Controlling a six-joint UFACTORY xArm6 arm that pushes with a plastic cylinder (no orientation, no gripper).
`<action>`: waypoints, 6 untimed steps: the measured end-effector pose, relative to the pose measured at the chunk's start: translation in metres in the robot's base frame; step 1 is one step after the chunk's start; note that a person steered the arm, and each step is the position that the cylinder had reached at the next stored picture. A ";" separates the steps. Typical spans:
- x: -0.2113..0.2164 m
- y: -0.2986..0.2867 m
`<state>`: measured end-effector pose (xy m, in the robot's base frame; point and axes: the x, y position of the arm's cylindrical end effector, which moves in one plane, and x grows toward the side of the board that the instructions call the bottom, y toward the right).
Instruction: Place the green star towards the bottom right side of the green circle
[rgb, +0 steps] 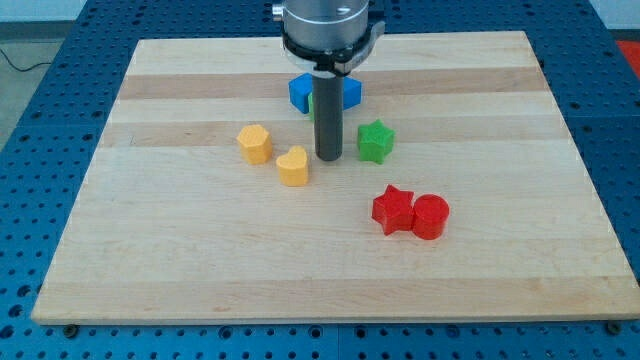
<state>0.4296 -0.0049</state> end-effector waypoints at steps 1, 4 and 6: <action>0.012 0.022; -0.022 0.085; -0.042 0.069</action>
